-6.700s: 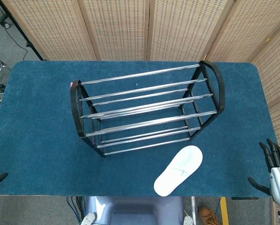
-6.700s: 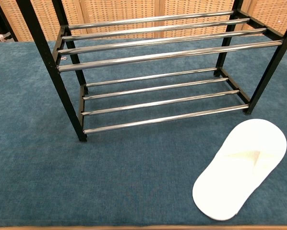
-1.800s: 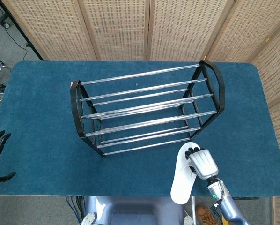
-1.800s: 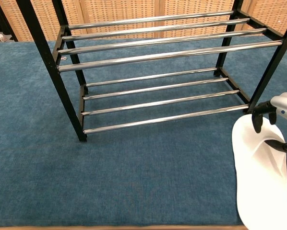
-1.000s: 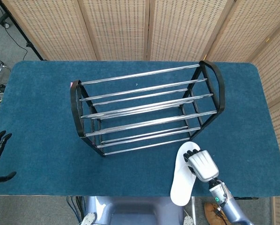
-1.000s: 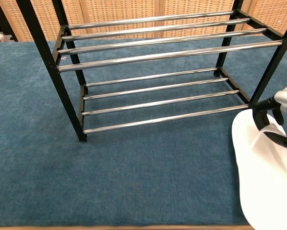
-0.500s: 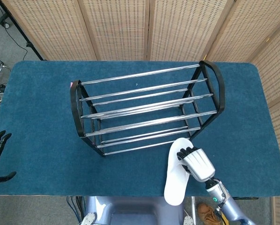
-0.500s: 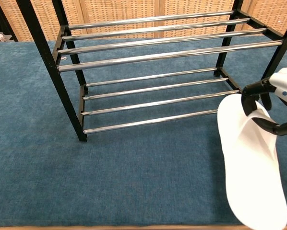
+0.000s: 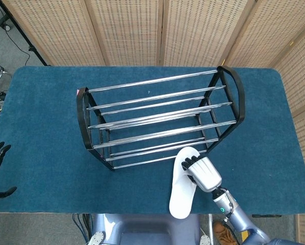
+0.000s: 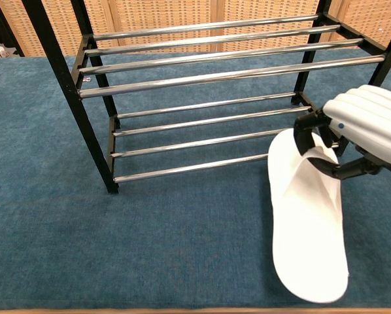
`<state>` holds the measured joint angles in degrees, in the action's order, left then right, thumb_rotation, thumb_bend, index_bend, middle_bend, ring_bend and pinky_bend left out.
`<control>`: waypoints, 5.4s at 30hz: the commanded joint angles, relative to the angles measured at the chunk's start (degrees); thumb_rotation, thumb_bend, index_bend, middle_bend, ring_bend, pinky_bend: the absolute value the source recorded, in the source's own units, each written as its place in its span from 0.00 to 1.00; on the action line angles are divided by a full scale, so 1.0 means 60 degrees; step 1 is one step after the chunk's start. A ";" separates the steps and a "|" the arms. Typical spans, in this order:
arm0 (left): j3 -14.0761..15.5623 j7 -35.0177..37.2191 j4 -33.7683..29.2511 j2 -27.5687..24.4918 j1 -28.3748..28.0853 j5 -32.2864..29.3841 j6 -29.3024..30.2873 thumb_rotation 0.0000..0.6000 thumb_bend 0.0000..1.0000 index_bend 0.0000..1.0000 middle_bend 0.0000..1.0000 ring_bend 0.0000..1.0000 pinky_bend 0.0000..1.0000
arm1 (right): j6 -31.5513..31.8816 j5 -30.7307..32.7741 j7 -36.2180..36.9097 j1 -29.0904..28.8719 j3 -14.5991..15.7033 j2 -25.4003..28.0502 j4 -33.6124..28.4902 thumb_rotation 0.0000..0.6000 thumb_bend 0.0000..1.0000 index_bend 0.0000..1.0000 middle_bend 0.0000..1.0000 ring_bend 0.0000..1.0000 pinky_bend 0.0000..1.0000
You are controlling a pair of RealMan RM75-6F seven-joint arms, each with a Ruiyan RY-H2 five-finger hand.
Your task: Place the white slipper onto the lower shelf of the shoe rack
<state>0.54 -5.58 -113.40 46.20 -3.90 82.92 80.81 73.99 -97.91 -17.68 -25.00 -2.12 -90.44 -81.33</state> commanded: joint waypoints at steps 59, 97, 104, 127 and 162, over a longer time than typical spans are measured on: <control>-0.0255 0.0232 0.0193 0.0001 -0.0281 -0.0838 -0.0478 1.00 0.08 0.00 0.00 0.00 0.00 | -0.0735 0.0083 0.2590 -0.2478 -0.0568 -0.2216 0.3956 1.00 0.55 0.63 0.56 0.59 0.71; -0.0286 -0.0032 0.0113 0.0076 -0.0427 -0.1239 -0.0743 1.00 0.08 0.00 0.00 0.00 0.00 | -0.0155 -0.0423 0.4766 -0.3731 -0.0172 -0.3125 0.6931 1.00 0.55 0.63 0.56 0.59 0.71; -0.0308 -0.0058 0.0123 0.0083 -0.0434 -0.1323 -0.0739 1.00 0.08 0.00 0.00 0.00 0.00 | -0.0274 -0.0422 0.5002 -0.3990 -0.0125 -0.3413 0.7535 1.00 0.55 0.63 0.56 0.59 0.71; -0.0363 -0.0025 0.0189 0.0078 -0.0464 -0.1667 -0.0829 1.00 0.08 0.00 0.00 0.00 0.00 | -0.0606 -0.0258 0.6005 -0.4943 0.0029 -0.4237 0.9344 1.00 0.55 0.63 0.55 0.58 0.71; -0.0381 -0.0202 0.0248 0.0172 -0.0575 -0.1923 -0.0998 1.00 0.08 0.00 0.00 0.00 0.00 | -0.1290 0.0298 0.6957 -0.5403 0.0258 -0.4525 1.0255 1.00 0.55 0.41 0.37 0.39 0.61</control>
<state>-1.78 -6.77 -111.86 47.25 -7.38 71.30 74.77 66.72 -95.99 23.25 -57.47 -1.03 -118.22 -19.11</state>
